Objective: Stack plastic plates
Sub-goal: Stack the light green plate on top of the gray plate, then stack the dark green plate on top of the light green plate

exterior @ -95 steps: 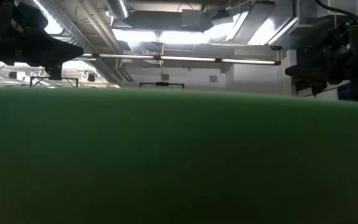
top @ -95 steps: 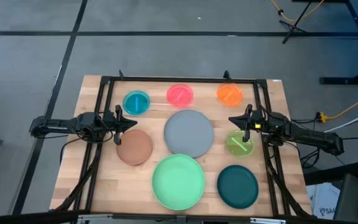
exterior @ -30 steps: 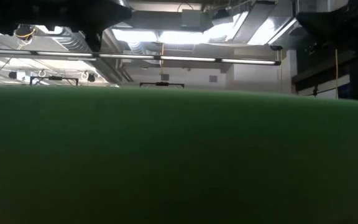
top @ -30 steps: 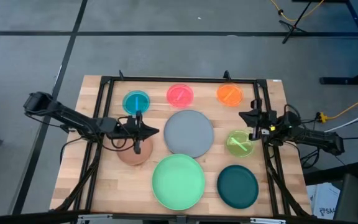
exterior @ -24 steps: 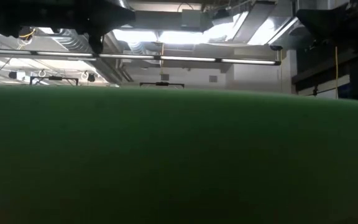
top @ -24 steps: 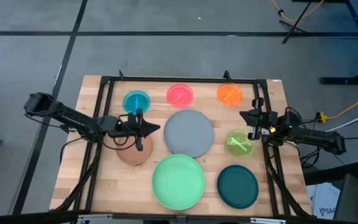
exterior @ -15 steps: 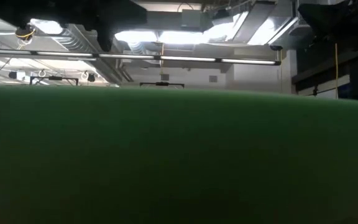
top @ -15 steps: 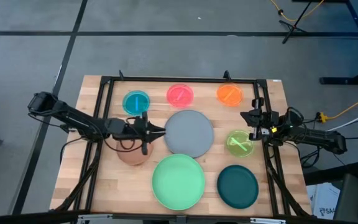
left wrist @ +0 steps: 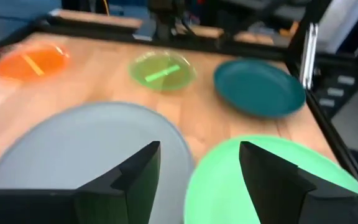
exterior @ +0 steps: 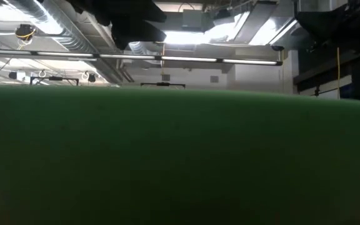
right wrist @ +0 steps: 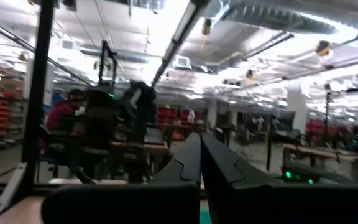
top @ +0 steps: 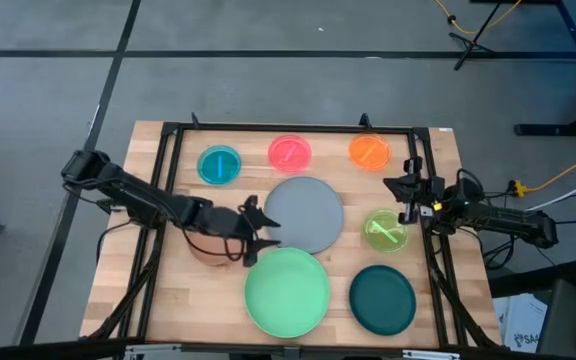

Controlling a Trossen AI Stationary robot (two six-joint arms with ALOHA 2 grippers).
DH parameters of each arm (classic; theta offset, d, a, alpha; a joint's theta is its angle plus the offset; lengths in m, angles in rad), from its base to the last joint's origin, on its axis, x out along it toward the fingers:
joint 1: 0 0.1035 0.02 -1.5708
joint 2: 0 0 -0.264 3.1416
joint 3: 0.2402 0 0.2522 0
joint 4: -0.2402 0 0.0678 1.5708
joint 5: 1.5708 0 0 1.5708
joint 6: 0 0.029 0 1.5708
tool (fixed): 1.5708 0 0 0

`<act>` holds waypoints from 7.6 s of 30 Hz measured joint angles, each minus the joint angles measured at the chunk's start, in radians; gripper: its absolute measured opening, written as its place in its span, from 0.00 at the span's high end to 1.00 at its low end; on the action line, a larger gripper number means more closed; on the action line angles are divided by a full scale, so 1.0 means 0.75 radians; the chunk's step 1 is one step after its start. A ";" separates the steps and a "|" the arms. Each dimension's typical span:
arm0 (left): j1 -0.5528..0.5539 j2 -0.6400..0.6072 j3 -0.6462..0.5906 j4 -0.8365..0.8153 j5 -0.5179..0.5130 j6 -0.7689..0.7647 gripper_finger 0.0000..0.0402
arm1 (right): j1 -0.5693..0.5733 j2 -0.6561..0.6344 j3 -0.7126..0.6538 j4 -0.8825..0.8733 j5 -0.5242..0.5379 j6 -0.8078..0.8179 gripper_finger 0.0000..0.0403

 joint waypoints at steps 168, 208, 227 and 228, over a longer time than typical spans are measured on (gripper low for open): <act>0.404 0.271 0.313 -0.083 -0.036 0.412 0.79 | 0.001 0.211 0.073 -0.107 0.130 0.159 0.99; 0.357 -0.193 -0.096 0.404 0.124 0.536 0.79 | 0.697 1.141 0.857 -0.939 0.361 0.308 0.99; 0.341 -0.193 -0.096 0.407 0.092 0.537 0.79 | 1.053 1.335 0.890 -1.273 0.377 0.745 0.92; 0.341 -0.193 -0.096 0.407 0.092 0.537 0.79 | 1.063 1.343 0.890 -1.298 0.377 0.770 0.89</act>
